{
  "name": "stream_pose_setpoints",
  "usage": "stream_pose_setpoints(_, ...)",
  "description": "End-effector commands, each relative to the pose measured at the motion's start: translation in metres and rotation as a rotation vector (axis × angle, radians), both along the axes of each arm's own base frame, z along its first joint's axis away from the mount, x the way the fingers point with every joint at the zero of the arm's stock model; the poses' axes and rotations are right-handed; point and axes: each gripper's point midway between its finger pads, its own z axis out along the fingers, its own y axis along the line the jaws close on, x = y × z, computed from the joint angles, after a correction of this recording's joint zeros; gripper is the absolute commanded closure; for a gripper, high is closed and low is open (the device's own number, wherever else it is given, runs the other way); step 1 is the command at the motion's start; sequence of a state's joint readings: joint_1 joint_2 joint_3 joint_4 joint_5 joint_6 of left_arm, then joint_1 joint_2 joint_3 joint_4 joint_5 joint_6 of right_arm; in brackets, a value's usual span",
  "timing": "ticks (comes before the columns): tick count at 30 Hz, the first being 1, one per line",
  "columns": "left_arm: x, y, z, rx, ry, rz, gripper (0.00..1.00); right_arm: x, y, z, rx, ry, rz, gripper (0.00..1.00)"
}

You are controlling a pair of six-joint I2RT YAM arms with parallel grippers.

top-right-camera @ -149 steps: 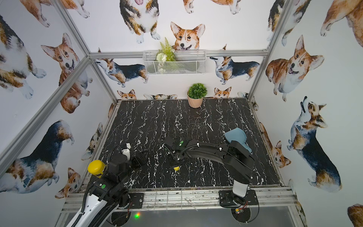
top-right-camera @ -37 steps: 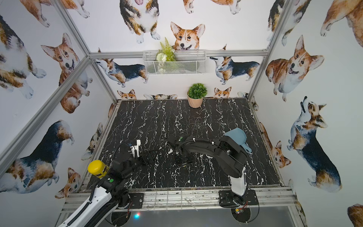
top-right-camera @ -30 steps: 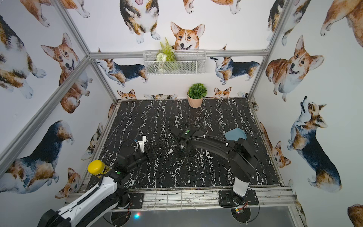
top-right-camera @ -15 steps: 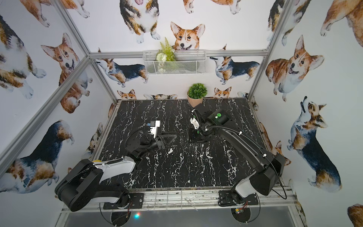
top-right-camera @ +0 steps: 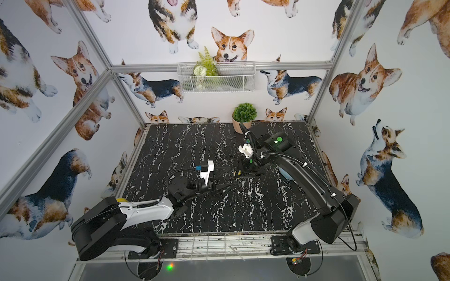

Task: Close the paint jar lid
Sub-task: Screw the lid onto the paint jar.

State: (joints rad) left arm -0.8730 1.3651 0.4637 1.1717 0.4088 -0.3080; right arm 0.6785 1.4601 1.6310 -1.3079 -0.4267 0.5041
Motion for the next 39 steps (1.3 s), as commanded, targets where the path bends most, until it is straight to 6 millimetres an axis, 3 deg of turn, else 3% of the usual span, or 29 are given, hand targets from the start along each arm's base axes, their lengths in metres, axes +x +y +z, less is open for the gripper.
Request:
stream_pose_setpoints(1,0.011,-0.007,-0.013,0.127,-0.137,0.074,0.04,-0.013,-0.001,-0.004,-0.006,0.067,0.032,0.75)
stream_pose_setpoints(5,0.010,-0.011,-0.030,0.207,-0.182,0.083,0.04,-0.016,-0.002,-0.002,-0.014,0.079,0.044,0.76)
stream_pose_setpoints(11,0.004,-0.014,-0.036,0.258,-0.249,0.102,0.09,-0.020,-0.002,-0.010,-0.038,0.111,0.055,0.76)
stream_pose_setpoints(28,-0.009,-0.014,-0.027,0.227,-0.287,0.087,0.35,-0.022,0.016,-0.032,-0.088,0.148,0.092,0.76)
stream_pose_setpoints(34,-0.017,-0.016,-0.019,0.212,-0.294,0.060,0.38,-0.022,0.017,-0.036,-0.100,0.154,0.094,0.76)
stream_pose_setpoints(39,-0.021,-0.018,-0.026,0.238,-0.289,0.046,0.42,-0.019,0.018,-0.034,-0.099,0.142,0.093,0.76)
